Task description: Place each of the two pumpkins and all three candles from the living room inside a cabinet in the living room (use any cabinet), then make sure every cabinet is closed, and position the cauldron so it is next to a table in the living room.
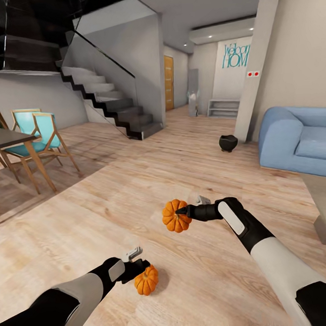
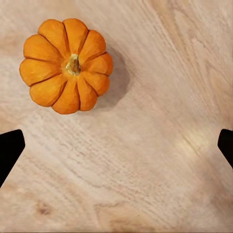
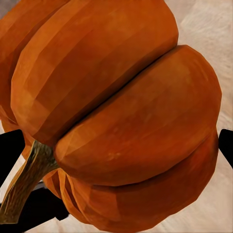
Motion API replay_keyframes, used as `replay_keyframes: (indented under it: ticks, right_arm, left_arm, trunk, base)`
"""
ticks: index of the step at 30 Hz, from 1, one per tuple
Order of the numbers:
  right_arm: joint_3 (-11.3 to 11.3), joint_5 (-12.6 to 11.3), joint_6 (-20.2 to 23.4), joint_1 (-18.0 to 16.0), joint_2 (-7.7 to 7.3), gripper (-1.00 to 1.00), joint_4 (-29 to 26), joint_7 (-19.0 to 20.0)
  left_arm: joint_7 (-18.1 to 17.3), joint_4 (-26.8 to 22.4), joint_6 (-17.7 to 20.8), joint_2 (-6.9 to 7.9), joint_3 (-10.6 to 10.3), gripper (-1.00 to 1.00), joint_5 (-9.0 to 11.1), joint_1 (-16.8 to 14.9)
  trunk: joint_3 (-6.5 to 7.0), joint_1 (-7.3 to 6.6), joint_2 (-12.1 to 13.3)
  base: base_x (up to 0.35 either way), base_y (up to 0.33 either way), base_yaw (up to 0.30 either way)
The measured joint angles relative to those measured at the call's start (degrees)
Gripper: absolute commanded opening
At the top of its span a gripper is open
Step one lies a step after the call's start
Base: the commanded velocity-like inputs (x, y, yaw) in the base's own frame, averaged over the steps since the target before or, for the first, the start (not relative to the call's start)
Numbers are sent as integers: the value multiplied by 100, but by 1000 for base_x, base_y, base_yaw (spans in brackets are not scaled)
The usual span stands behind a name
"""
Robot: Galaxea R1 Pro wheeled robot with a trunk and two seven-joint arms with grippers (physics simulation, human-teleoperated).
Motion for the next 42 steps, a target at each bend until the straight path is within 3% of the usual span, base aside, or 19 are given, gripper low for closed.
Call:
replay_keyframes:
  ticks: [5,9,19,23,27,28,34,35,39,42]
  right_arm:
    - [8,-12,0,9,2,-100,-1,4]
    - [180,-10,-4,17,8,-100,-1,4]
    - [274,6,-4,20,9,-100,0,5]
    - [276,10,-2,20,8,-100,0,4]
    - [275,-7,0,20,9,-100,-1,4]
    - [279,-6,-2,21,9,-100,-1,1]
    - [290,-11,-6,23,14,-100,-1,-2]
    - [292,-9,-8,22,16,-100,-1,-3]
    - [293,-10,-8,25,17,-100,-1,-4]
    - [294,4,-9,27,22,-100,0,-4]
  left_arm:
    - [30,0,-15,0,-12,100,1,1]
    - [76,13,-28,0,-13,100,1,3]
    - [298,6,-9,47,10,100,0,3]
    - [237,-9,72,162,19,100,15,0]
    - [88,-20,539,303,12,100,21,-2]
    - [-143,-65,713,401,4,100,17,-4]
    - [-462,-138,829,563,-6,100,-10,-5]
    - [-500,-149,840,629,-10,100,-110,-5]
    - [-519,-154,846,657,-7,100,-308,-5]
    - [-526,-157,846,659,-10,100,-344,-5]
  trunk:
    - [-67,7,-5]
    - [-67,7,-5]
    - [-67,4,-5]
    - [-67,5,-5]
    - [-67,7,-5]
    - [-67,7,-5]
    - [-67,7,-5]
    - [-67,7,-5]
    - [-67,7,-5]
    - [-133,15,-8]
  base:
    - [0,0,0]
    - [25,0,0]
    - [294,24,0]
    - [252,60,0]
    - [49,10,0]
    - [14,3,0]
    - [5,1,0]
    - [0,0,0]
    - [0,0,0]
    - [0,0,0]
